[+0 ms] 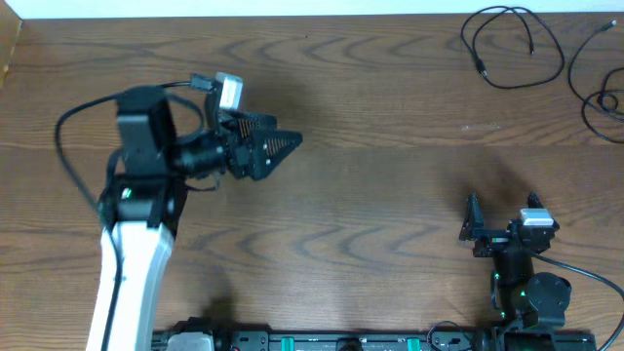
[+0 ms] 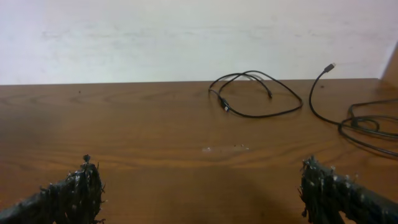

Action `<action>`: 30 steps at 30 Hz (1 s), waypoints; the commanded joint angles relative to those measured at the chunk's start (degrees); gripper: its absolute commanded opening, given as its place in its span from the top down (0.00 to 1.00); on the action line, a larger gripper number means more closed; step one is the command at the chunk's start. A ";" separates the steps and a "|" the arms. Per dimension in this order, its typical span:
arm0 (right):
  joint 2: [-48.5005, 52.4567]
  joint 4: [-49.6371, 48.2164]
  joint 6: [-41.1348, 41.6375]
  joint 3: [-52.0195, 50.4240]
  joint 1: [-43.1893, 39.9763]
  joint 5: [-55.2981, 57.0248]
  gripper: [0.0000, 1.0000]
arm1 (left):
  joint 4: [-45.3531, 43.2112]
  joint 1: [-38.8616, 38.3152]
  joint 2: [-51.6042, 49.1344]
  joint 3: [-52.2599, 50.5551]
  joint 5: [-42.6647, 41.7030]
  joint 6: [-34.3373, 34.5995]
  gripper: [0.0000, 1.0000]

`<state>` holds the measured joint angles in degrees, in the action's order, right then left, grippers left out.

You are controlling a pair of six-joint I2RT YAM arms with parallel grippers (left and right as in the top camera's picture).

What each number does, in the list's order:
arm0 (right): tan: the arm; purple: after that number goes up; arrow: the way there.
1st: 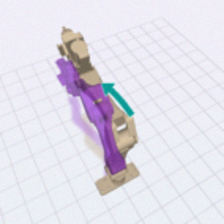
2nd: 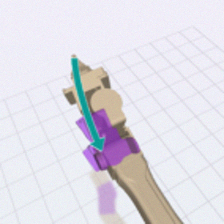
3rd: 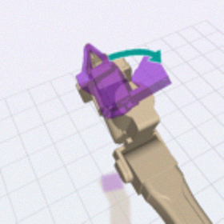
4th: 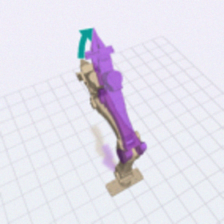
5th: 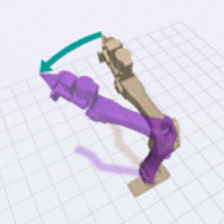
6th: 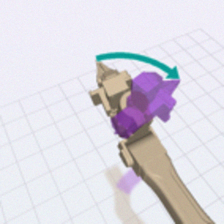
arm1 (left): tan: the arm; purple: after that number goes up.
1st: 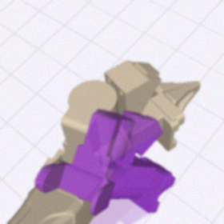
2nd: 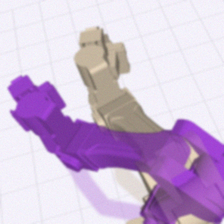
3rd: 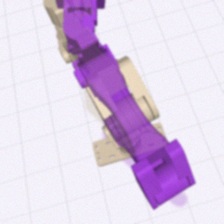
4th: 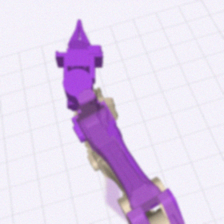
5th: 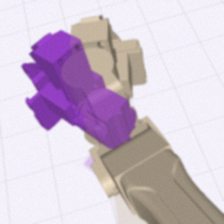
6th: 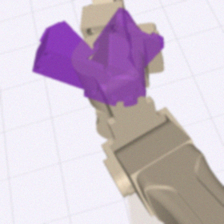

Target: Untangle cables

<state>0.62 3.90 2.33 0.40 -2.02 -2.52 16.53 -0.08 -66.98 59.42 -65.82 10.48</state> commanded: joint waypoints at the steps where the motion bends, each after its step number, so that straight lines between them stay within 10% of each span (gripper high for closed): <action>1: -0.33 0.35 -0.70 -0.09 0.20 0.68 0.01 | 0.13 0.11 7.21 -0.35 -0.31 -0.39 0.04; 30: -0.33 0.35 -0.70 -0.09 0.20 0.68 0.01 | 0.15 0.09 40.15 -0.35 -0.37 -0.39 0.04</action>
<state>0.62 3.92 2.33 0.40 -2.02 -2.52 16.60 -0.08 -27.20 59.42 -65.84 10.46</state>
